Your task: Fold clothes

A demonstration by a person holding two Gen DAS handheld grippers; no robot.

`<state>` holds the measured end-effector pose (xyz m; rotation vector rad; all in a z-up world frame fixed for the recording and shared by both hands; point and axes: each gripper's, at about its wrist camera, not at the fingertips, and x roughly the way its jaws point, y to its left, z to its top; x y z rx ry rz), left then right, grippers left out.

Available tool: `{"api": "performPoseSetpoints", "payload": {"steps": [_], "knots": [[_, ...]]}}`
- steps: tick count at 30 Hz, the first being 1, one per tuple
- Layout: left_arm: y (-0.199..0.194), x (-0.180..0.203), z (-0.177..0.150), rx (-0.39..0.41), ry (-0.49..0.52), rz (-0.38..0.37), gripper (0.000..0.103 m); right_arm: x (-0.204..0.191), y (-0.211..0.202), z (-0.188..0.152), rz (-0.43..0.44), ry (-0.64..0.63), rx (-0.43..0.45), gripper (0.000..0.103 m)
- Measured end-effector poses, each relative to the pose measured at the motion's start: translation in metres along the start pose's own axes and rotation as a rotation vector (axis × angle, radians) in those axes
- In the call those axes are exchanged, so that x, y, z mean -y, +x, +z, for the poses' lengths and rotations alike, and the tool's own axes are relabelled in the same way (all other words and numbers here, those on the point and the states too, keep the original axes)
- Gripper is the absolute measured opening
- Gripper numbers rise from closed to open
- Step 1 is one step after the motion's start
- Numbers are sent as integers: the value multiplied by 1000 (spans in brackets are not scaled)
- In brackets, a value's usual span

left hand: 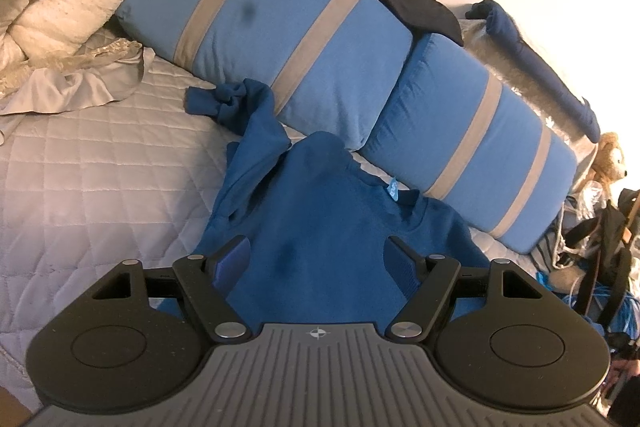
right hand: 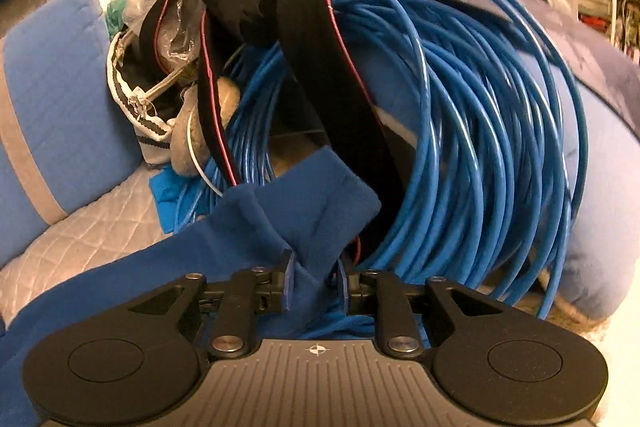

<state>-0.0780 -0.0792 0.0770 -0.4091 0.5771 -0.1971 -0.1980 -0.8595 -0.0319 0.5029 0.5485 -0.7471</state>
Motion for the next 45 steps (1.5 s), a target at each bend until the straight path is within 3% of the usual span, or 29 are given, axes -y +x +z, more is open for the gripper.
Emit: {"api": "performPoseSetpoints", "payload": {"steps": [5,8,12,14,23,25,26,27,28,31,37,40,45], "knots": [[0,-1,0,0,-2,1,73,4,1,5,30,55,-4,31],[0,-1,1,-1,-4,2,73,1,0,9,32,51,13,21],[0,-1,0,-1,-5,1,73,-7,-20,19,24,8,95,17],[-1,-3,0,1,-11,-1,73,-11,-33,22,-4,-30,145,17],[-2,-7,0,8,-31,-18,73,-1,-52,3,-251,-87,201,19],[-2,-8,0,10,-35,-21,73,-1,-52,-2,-309,-110,191,40],[-2,-8,0,11,-36,-23,73,-3,-52,-3,-350,-123,192,65],[-2,-8,0,12,-35,-23,73,-7,-54,-5,-388,-137,202,77],[-2,-8,0,12,-34,-24,73,-15,-57,-7,-408,-156,224,79],[-1,-8,-1,12,-32,-24,73,-46,-67,-14,-301,-243,239,83],[-2,-5,0,13,-26,-11,73,-136,-56,-32,116,-464,130,80],[-1,-4,0,13,-21,-3,73,-187,-37,-41,271,-540,54,76],[0,-3,1,10,-16,8,73,-264,0,-62,369,-638,-44,73]]}}
